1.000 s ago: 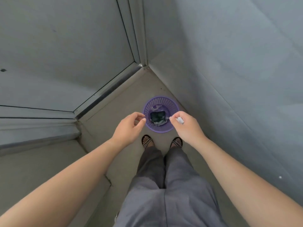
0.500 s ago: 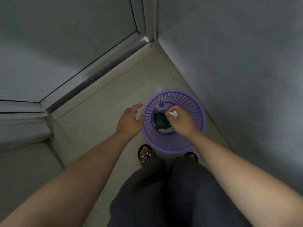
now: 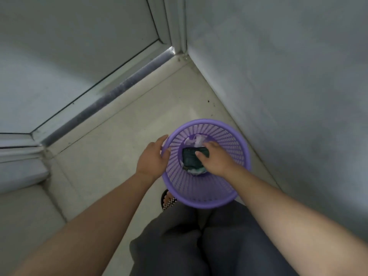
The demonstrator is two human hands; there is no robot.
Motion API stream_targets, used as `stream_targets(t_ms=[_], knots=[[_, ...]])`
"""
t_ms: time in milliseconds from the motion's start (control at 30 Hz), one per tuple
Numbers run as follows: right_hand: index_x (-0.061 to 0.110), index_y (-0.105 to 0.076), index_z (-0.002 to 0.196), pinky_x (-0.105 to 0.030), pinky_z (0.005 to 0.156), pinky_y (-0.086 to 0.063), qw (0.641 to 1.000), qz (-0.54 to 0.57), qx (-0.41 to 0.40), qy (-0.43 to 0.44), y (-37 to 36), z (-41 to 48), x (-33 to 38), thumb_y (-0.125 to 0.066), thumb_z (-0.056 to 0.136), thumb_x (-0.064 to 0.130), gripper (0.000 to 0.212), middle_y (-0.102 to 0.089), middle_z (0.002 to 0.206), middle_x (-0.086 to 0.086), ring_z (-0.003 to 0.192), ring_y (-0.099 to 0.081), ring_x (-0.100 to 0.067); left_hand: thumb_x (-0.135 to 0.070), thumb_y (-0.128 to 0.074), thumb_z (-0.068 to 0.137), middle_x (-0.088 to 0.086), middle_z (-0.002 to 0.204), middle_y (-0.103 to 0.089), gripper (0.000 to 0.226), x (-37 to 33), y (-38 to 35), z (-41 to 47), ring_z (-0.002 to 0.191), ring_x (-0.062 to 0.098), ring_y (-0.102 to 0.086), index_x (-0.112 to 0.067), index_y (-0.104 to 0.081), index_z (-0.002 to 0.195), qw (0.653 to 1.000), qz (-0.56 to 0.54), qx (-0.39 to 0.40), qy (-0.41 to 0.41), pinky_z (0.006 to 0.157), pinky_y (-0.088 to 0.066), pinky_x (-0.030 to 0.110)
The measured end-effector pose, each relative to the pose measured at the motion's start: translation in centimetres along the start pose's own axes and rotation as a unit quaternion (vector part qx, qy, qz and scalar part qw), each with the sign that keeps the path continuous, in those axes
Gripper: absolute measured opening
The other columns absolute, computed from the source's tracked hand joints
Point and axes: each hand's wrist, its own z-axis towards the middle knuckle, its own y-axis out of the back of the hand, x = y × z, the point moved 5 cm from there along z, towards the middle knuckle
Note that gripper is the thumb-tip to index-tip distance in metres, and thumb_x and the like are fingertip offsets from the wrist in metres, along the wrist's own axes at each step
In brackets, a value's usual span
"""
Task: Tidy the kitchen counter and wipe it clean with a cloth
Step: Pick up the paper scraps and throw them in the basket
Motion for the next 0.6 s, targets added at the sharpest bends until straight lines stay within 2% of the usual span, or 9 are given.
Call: stream_targets(t_ms=[133,233,367,433,533,600], knots=[[0.007,-0.05,0.125,-0.035,0.101,-0.035,0.998,0.013,-0.059,0.012,3.8,-6.7,2.0,-0.046,0.093,0.038,0.045,-0.052,0.13,-0.015,0.122,-0.042,-0.031,-0.034,-0.05,0.092,0.013,0.123,-0.056,0.049,-3.2,5.1,-3.5,0.109,0.027,-0.055,-0.02,-0.041,0.138,0.999,-0.002,-0.003,0.032,0.087,-0.041,0.03],[0.009,-0.053,0.123,-0.034,0.097,-0.036,0.997,0.041,-0.07,0.015,6.9,-13.1,4.5,-0.045,0.093,0.04,0.044,-0.054,0.128,-0.013,0.119,-0.045,-0.03,-0.031,-0.051,0.091,0.009,0.121,-0.058,0.044,-7.1,10.6,-8.0,0.109,0.023,-0.055,-0.018,-0.047,0.133,1.0,-0.012,0.005,0.016,0.085,-0.037,0.024],[0.02,-0.05,0.126,-0.029,0.09,-0.039,0.995,0.074,-0.065,0.025,11.0,-22.7,9.4,-0.044,0.09,0.05,0.047,-0.052,0.13,-0.002,0.115,-0.05,-0.021,-0.031,-0.052,0.091,0.008,0.12,-0.059,0.039,-13.0,18.8,-15.8,0.108,0.02,-0.056,-0.016,-0.052,0.127,0.999,0.003,0.022,-0.039,0.088,-0.041,0.026],[0.025,-0.05,0.124,-0.027,0.086,-0.039,0.992,0.096,-0.062,0.049,13.4,-27.7,12.7,-0.045,0.087,0.053,0.047,-0.052,0.126,0.005,0.109,-0.051,-0.013,-0.034,-0.052,0.091,0.005,0.118,-0.06,0.038,-15.5,23.0,-19.5,0.108,0.02,-0.056,-0.018,-0.054,0.125,0.999,0.003,0.02,-0.038,0.09,-0.043,0.029],[0.025,-0.054,0.119,-0.022,0.084,-0.035,0.982,0.109,-0.096,0.117,17.1,-35.0,17.9,-0.051,0.085,0.049,0.042,-0.052,0.111,0.013,0.105,-0.05,-0.007,-0.034,-0.054,0.09,-0.002,0.107,-0.063,0.03,-18.8,28.9,-24.7,0.097,0.014,-0.058,-0.02,-0.059,0.116,0.999,-0.029,-0.009,-0.038,0.085,-0.041,0.022],[0.026,-0.054,0.117,-0.02,0.083,-0.035,0.976,0.12,-0.107,0.149,18.9,-39.6,20.7,-0.051,0.085,0.048,0.04,-0.051,0.107,0.017,0.102,-0.05,-0.003,-0.035,-0.054,0.089,-0.01,0.099,-0.063,0.023,-20.5,32.1,-28.1,0.086,0.002,-0.057,-0.024,-0.061,0.109,0.997,-0.064,-0.021,-0.035,0.079,-0.04,0.011]])
